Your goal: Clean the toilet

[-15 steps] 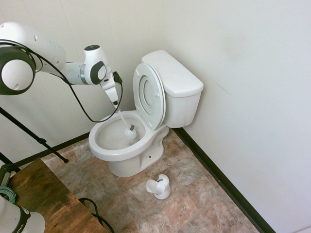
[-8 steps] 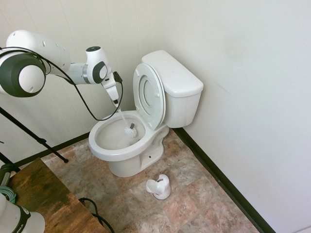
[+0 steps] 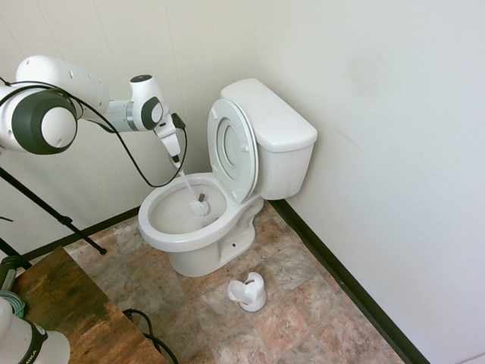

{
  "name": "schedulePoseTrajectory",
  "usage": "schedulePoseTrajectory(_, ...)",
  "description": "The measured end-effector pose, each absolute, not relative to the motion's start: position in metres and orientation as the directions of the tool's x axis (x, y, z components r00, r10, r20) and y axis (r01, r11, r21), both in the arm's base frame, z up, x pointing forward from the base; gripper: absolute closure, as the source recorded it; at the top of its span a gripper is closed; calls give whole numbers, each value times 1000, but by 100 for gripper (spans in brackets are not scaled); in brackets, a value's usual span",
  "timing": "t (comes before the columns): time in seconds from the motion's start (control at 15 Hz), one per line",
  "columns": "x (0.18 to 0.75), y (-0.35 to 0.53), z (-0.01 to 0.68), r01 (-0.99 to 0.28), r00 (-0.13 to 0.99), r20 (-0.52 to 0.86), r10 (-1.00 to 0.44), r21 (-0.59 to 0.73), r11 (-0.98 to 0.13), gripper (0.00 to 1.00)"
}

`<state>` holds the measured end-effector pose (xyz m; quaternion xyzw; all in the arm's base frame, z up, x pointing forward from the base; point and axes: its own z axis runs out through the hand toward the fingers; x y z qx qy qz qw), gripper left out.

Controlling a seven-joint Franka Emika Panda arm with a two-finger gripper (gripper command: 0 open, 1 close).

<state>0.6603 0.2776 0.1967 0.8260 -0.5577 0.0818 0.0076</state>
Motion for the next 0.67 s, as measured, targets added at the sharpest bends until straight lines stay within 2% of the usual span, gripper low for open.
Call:
schedulePoseTrajectory(0.4,639,302,192,-898,431,120,-894,-37,-438,100)
schedulePoseTrajectory(0.67,604,306,189,-875,483,84,-872,21,-483,100)
